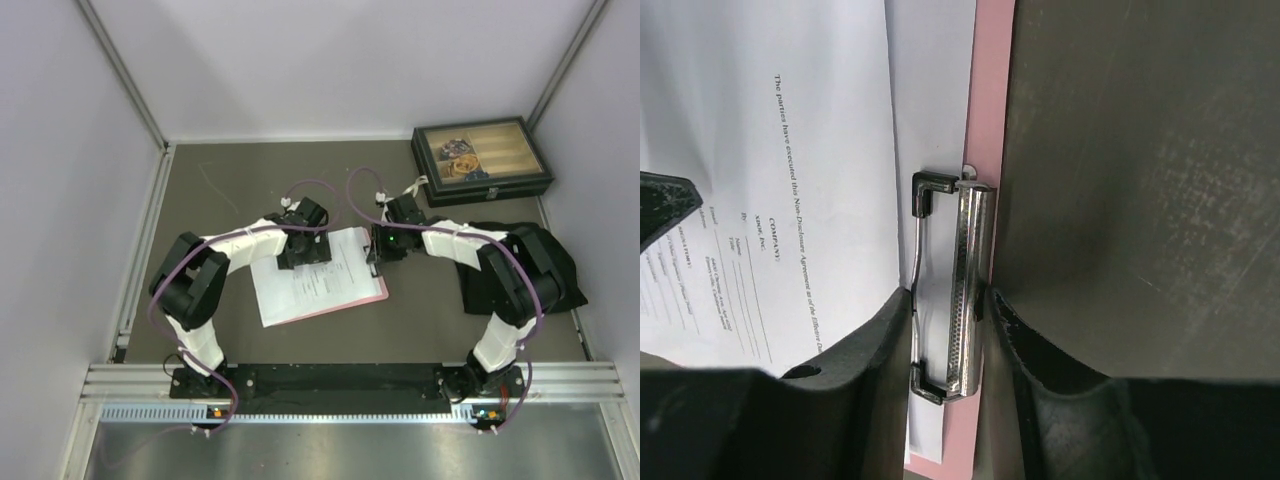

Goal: Put the files into the folder

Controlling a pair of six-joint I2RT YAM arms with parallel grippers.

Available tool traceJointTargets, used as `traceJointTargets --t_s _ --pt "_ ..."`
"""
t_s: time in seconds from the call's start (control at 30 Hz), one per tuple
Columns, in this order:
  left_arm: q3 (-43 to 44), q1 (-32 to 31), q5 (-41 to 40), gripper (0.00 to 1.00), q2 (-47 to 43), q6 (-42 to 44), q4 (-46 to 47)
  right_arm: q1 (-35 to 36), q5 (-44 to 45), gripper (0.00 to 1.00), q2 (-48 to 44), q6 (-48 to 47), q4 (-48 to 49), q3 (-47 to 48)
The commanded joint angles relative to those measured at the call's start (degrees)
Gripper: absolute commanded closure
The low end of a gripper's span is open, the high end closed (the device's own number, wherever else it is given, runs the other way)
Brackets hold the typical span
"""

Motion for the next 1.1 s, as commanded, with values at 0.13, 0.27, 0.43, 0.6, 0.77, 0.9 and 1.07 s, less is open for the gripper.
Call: traceJointTargets --t_s 0.13,0.27,0.43,0.6,0.77,0.9,1.07 --pt "1.58 -0.75 6.99 0.06 5.82 0.53 1.11 0.19 -11.39 1.0 4.71 2.67 5.06 -3.67" --pt "3.51 -1.02 7.52 0.06 7.32 1.14 0.77 0.19 -9.81 1.0 4.89 2.58 4.71 -3.49" --pt "3.61 -1.1 5.77 0.04 2.41 2.11 -0.64 1.41 -4.9 1.0 4.36 -0.4 -1.52 0.01" --pt "5.18 -0.84 2.18 0.02 -7.61 2.73 -5.89 2.56 0.12 1.0 5.68 -1.99 -7.24 5.37" --pt "3.61 3.18 -2.93 0.02 -17.0 2.03 -13.81 3.96 1.96 1.0 5.15 -1.9 -10.4 8.02" --pt "-3.58 10.83 -3.55 0.02 -24.39 -0.78 -17.34 5.11 2.76 0.91 3.92 -1.82 -12.34 10.04" --pt "-16.33 19.8 -2.22 0.02 -34.32 -6.14 -16.9 6.95 3.98 0.56 1.9 -2.52 -13.75 11.36"
